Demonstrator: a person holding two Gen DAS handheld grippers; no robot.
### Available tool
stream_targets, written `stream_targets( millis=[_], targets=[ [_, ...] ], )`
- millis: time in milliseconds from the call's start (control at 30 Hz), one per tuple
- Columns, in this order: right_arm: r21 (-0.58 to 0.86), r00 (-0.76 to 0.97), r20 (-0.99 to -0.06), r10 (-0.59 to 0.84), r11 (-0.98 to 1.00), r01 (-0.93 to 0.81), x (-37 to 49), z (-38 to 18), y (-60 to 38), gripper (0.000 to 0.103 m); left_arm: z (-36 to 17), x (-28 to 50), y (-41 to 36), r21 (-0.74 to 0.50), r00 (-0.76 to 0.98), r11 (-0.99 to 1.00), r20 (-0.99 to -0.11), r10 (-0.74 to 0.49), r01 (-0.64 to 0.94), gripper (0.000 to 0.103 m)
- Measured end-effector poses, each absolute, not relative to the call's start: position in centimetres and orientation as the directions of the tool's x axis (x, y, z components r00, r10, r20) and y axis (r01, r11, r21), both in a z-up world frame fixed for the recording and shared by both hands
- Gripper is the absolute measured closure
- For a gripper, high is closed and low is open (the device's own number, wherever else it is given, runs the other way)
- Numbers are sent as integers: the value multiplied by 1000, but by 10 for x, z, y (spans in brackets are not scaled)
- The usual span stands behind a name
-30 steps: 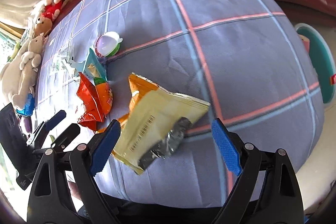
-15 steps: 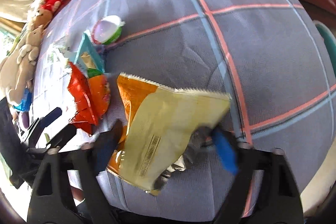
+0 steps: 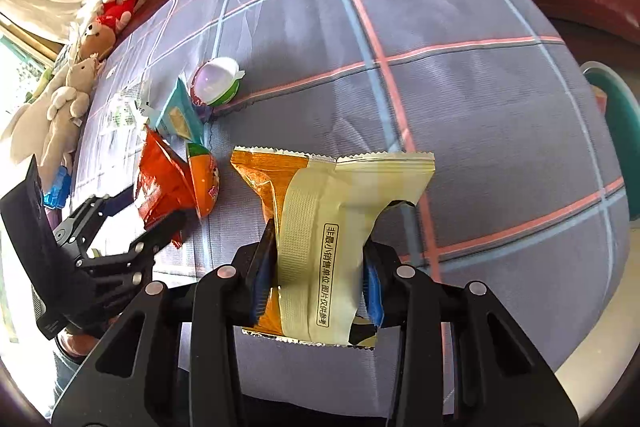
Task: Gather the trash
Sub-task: 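Grasp the red bag with left tool while right tool grasps the yellow bag, then carry both snack bags over the bin, opening right tool to drop yellow bag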
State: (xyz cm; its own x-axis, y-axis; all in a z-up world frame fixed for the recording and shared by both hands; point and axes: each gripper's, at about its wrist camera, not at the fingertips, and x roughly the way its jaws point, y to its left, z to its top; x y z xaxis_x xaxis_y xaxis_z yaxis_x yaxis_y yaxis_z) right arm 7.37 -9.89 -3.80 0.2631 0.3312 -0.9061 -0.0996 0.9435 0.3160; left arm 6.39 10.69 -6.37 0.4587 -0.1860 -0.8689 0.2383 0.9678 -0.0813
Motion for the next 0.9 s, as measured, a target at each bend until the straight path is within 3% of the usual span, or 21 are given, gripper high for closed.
stream_targets(
  millis=[33,167,500,900],
  targets=[
    [316,268,-905,330,944,-97,73,-38,-100,67,-65,64,106,-83,456,968,-871,-186,236,51],
    [313,282,-902,326,945,-92,71,-37,-105,67,-64,61,106,-88,464,974,-868,-179,211,55],
    [335,327,-880,344,938,-87,63,-26,-124,67,-30,42,114,-174,501,974,-836,-223,143,56],
    [374,409,-842,351,927,-24,54,-11,-179,67,-1,55,50,-186,514,955,-811,-281,230,56]
  ],
)
